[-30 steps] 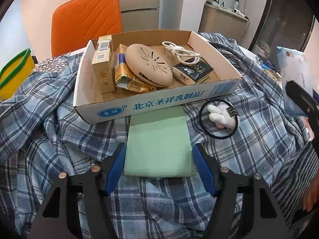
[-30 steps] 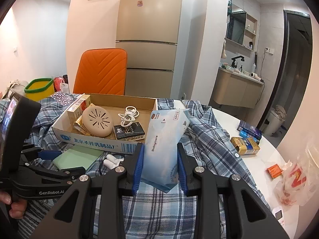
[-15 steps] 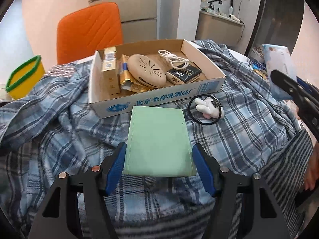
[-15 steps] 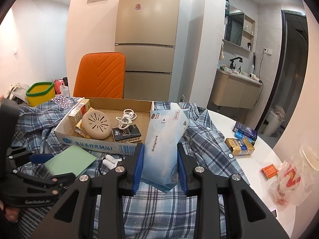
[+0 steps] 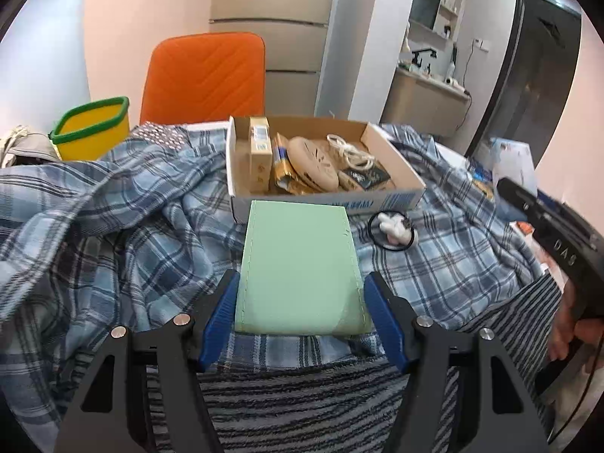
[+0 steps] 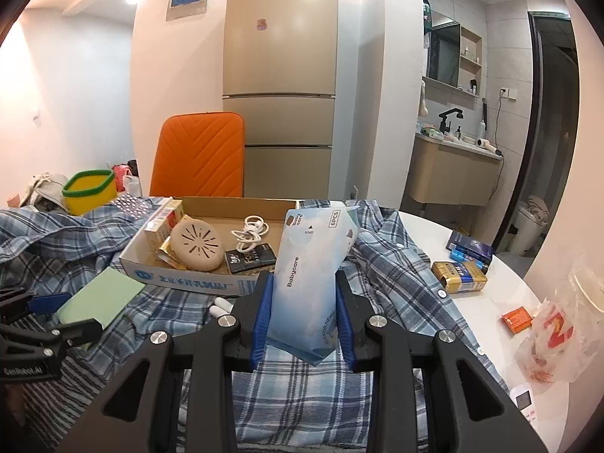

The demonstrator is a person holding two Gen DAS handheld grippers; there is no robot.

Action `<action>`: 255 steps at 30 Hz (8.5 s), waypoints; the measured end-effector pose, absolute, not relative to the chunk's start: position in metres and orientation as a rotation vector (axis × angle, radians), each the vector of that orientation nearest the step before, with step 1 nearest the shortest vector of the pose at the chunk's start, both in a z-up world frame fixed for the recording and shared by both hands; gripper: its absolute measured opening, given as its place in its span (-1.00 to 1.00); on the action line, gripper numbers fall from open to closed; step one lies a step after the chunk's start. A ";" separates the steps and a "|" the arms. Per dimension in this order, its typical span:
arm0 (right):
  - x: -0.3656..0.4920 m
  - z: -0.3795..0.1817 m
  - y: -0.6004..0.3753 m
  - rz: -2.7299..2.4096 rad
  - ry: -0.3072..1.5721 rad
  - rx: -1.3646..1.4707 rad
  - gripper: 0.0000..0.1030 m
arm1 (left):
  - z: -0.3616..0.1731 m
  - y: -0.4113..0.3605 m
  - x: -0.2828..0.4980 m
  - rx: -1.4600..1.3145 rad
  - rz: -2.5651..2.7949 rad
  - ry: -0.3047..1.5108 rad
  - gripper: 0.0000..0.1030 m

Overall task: Organize soft objects
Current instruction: 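Carry the green pad and tissue pack up over the box with both grippers, then lower the green pad and tissue pack into the box and open both grippers, then raise both grippers up out of the box, then lower the right gripper onto the white charger with black cable and close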

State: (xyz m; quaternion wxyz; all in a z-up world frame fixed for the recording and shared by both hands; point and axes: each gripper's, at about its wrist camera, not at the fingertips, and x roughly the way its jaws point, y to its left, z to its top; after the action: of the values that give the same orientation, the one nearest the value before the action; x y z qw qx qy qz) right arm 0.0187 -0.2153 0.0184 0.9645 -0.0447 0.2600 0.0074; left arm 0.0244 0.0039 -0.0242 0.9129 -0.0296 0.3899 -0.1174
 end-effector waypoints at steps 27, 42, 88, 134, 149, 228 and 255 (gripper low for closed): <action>0.008 0.077 -0.203 0.125 0.335 -0.110 -0.35 | 0.058 -0.015 0.029 -0.028 -0.162 0.552 0.27; 0.013 0.120 -0.188 0.118 0.219 -0.127 -0.35 | 0.101 -0.029 0.042 -0.031 -0.178 0.453 0.27; 0.187 0.056 -0.181 0.093 0.471 -0.045 -0.35 | 0.031 -0.024 0.195 -0.083 -0.132 0.726 0.27; 0.221 -0.023 -0.176 0.082 0.645 -0.123 0.30 | -0.015 -0.019 0.217 -0.055 -0.070 0.808 0.62; 0.216 -0.012 -0.182 0.073 0.618 -0.102 0.30 | 0.002 -0.020 0.203 -0.042 -0.079 0.750 0.62; 0.070 0.053 -0.191 0.100 0.334 -0.104 0.75 | -0.006 0.003 0.056 -0.018 -0.022 0.510 0.98; 0.129 -0.036 -0.178 0.171 0.786 -0.123 0.58 | -0.047 0.001 0.084 -0.029 -0.082 0.716 0.93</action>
State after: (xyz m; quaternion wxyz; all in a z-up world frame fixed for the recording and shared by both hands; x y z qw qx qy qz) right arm 0.1295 -0.1780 -0.0362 0.9184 -0.0597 0.3822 0.0833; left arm 0.0839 0.0009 -0.0473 0.9358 -0.0140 0.3501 -0.0399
